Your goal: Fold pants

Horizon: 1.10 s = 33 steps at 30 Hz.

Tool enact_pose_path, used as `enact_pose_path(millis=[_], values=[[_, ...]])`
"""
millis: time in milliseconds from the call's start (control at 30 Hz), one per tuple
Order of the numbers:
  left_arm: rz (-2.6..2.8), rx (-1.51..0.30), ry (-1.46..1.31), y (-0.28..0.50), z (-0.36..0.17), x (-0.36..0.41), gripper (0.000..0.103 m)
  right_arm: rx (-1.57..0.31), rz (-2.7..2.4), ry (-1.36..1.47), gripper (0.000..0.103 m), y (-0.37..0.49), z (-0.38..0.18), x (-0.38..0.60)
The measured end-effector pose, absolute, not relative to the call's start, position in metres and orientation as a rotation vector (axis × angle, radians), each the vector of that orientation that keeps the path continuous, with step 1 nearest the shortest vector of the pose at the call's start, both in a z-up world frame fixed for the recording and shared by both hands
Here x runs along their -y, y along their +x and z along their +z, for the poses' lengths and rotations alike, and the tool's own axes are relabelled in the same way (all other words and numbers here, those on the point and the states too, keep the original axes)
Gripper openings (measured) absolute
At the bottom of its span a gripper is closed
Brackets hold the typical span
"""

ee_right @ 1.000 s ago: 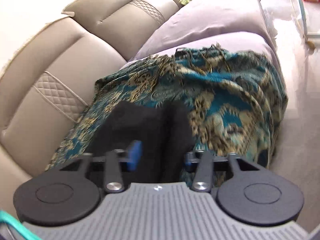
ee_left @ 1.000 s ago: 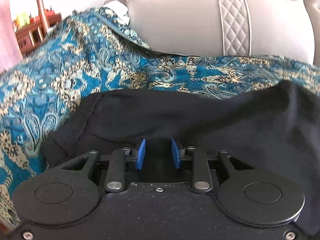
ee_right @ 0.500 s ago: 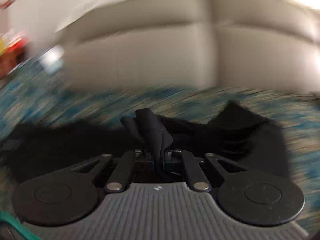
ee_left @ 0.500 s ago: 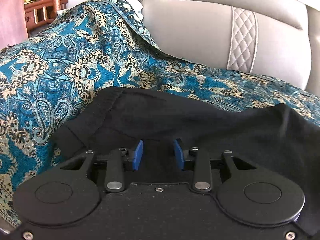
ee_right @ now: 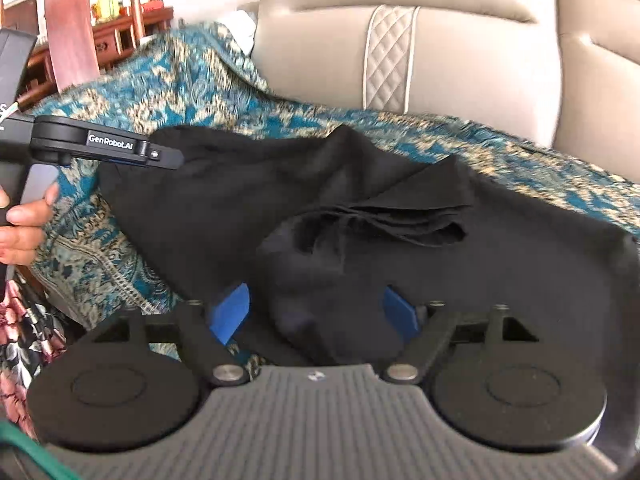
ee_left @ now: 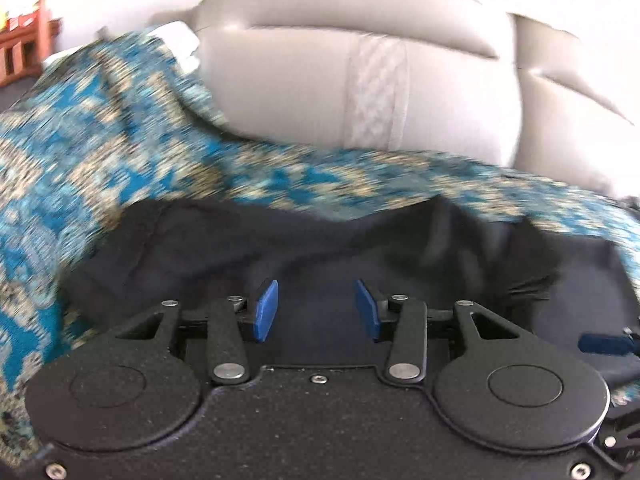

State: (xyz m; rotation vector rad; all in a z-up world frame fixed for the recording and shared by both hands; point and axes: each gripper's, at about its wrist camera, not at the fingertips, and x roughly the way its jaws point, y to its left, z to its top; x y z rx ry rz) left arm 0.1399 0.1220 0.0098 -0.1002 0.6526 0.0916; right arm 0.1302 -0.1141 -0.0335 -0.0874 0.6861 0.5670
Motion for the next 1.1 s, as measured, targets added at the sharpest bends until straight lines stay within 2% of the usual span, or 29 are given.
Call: enact_pose_path(millis=[233, 400, 500, 633, 767, 933, 1100], values=[[-0.094, -0.545, -0.016, 0.126, 0.031, -0.042, 0.041, -0.598, 0.333, -0.031, 0.091, 0.133, -0.016, 0.176], [-0.180, -0.565, 0.061, 0.123, 0.010, 0.018, 0.040, -0.632, 0.161, -0.046, 0.091, 0.149, -0.028, 0.201], [-0.157, -0.603, 0.116, 0.123, -0.014, 0.035, 0.033, -0.672, 0.170, 0.017, 0.089, 0.163, -0.029, 0.209], [-0.082, -0.705, 0.119, 0.125, -0.049, 0.032, 0.026, -0.728, 0.159, 0.036, 0.082, 0.192, -0.029, 0.198], [-0.041, -0.689, 0.094, 0.116, -0.057, 0.022, 0.027, -0.768, 0.099, -0.170, 0.072, 0.223, -0.039, 0.154], [-0.046, -0.705, -0.051, 0.120, -0.064, 0.005, 0.030, -0.787, 0.230, -0.166, 0.069, 0.252, -0.040, 0.109], [-0.058, -0.682, -0.024, 0.115, -0.066, 0.001, 0.030, -0.772, 0.325, -0.090, 0.069, 0.278, -0.034, 0.082]])
